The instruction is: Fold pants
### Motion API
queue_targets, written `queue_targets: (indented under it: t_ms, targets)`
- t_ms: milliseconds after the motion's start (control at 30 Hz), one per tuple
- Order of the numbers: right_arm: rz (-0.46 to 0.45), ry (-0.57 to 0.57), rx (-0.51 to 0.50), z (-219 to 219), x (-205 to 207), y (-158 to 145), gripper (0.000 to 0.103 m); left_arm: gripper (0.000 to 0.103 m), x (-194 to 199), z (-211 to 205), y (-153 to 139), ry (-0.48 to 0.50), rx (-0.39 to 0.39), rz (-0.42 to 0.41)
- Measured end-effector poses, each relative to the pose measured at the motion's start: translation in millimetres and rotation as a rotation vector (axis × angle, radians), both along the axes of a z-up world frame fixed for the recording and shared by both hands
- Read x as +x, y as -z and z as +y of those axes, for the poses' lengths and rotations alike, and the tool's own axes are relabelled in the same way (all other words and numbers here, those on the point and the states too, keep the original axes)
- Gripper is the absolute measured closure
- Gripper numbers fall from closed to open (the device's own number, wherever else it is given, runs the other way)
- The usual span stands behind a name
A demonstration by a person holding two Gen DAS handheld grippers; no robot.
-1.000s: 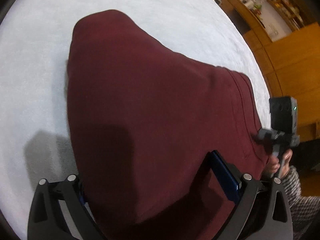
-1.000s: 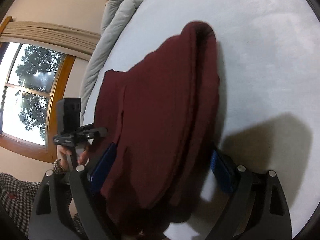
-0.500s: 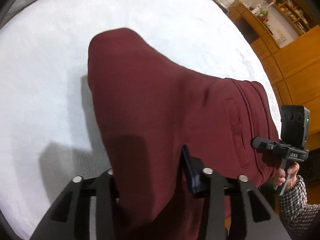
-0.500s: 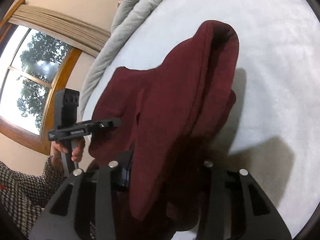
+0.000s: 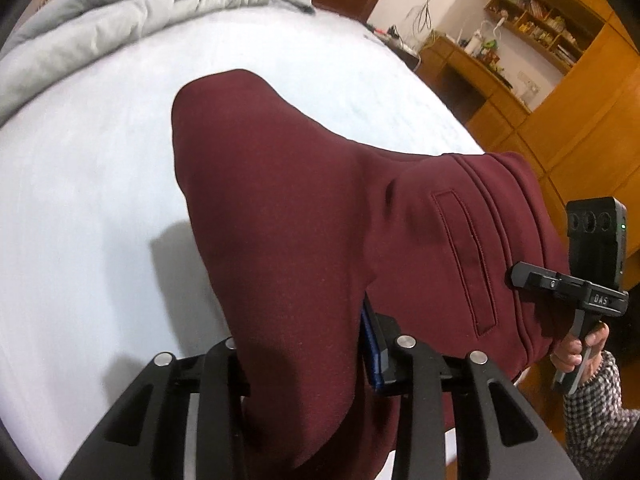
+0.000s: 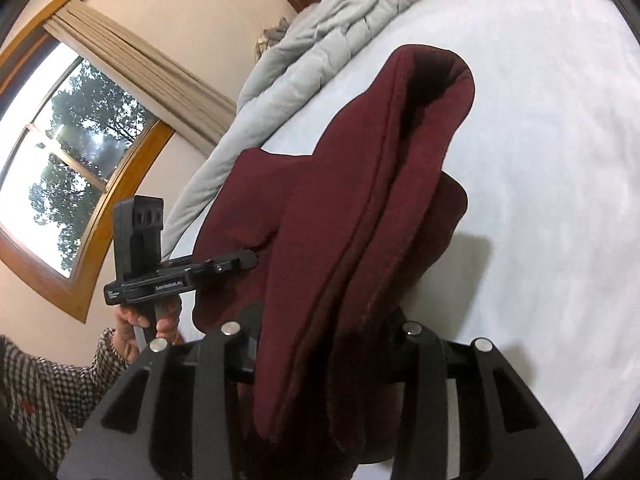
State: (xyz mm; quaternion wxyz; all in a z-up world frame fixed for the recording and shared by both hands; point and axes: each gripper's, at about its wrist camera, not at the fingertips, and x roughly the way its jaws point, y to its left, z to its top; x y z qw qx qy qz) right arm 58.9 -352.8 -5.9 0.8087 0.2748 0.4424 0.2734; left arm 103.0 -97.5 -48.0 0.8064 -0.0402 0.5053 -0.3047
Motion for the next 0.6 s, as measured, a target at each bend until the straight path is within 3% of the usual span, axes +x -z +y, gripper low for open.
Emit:
queue_targets:
  t_ms: [200,400,533,600]
  targets:
    - [0.028,0.028,-0.011,-10,63,19,0.065,0.068,52,-18,15,-0.023,0.012,-0.02]
    - [0.176,0.055,-0.007,-13,97,86,0.063,0.066,71,-19,70,-0.025,0.043,0.075]
    - [0.201,0.086,0.032,-22,94,110,0.052,0.055,73,-2,87,-0.018,0.021,0.096]
    - [0.209,0.096,0.032,-26,85,111,0.041,0.047,74,1,89,-0.015,0.02,0.115]
